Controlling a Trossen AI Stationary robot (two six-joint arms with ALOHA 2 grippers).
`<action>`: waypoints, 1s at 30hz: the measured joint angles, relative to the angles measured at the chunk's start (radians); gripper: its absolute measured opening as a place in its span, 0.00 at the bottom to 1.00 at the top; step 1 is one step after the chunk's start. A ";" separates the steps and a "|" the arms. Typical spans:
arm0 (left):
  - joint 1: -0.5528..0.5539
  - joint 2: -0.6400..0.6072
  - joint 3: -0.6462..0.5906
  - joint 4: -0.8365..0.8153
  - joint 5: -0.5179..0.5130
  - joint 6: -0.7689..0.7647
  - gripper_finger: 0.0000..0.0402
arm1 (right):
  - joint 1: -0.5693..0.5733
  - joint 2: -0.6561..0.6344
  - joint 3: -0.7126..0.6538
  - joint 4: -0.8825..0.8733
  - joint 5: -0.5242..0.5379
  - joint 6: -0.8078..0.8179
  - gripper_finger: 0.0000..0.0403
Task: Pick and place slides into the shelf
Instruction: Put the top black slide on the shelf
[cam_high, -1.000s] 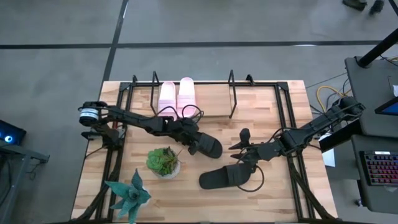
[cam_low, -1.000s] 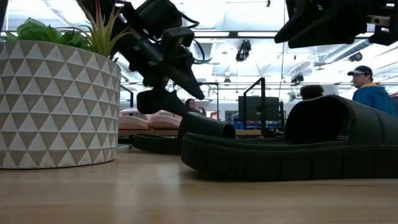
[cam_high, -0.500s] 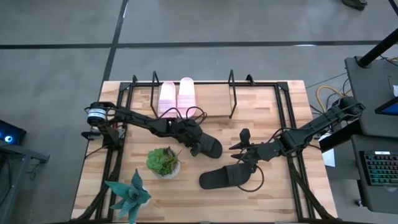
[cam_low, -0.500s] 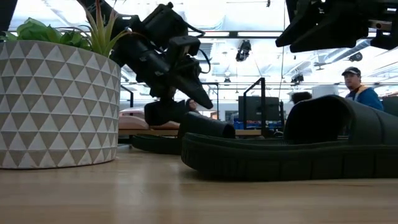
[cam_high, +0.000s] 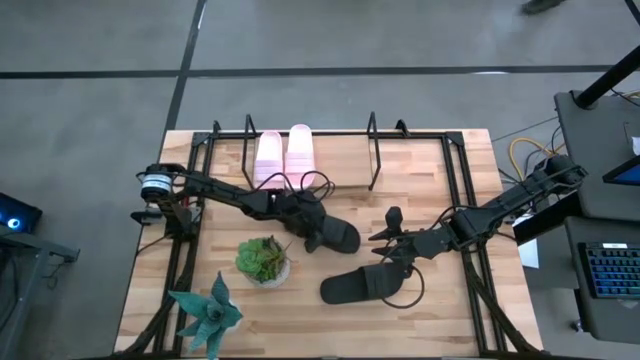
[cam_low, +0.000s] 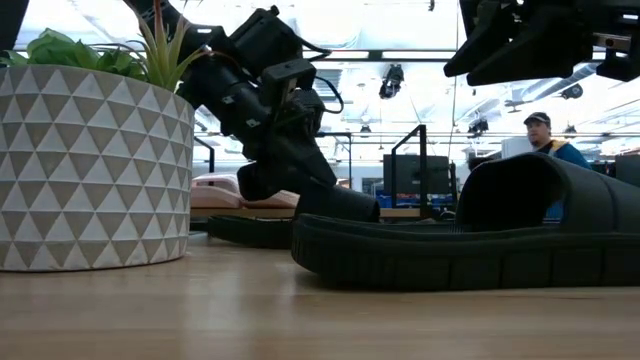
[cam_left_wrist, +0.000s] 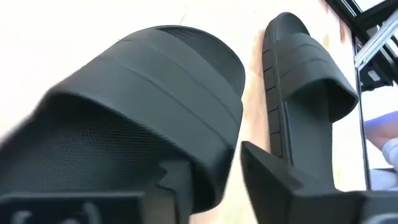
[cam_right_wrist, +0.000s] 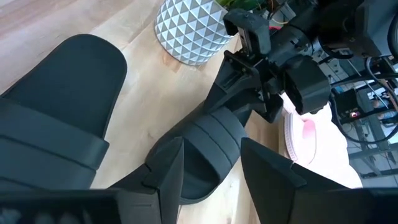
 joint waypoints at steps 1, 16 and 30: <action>0.000 0.000 0.000 0.000 0.000 0.020 0.23 | 0.000 0.000 0.000 0.000 0.000 0.000 0.37; 0.000 -0.015 -0.001 -0.008 0.014 0.129 0.00 | 0.000 0.000 0.000 -0.005 0.000 0.000 0.34; -0.001 -0.211 0.009 -0.002 -0.035 0.170 0.00 | 0.000 0.000 0.000 -0.016 0.373 0.005 0.33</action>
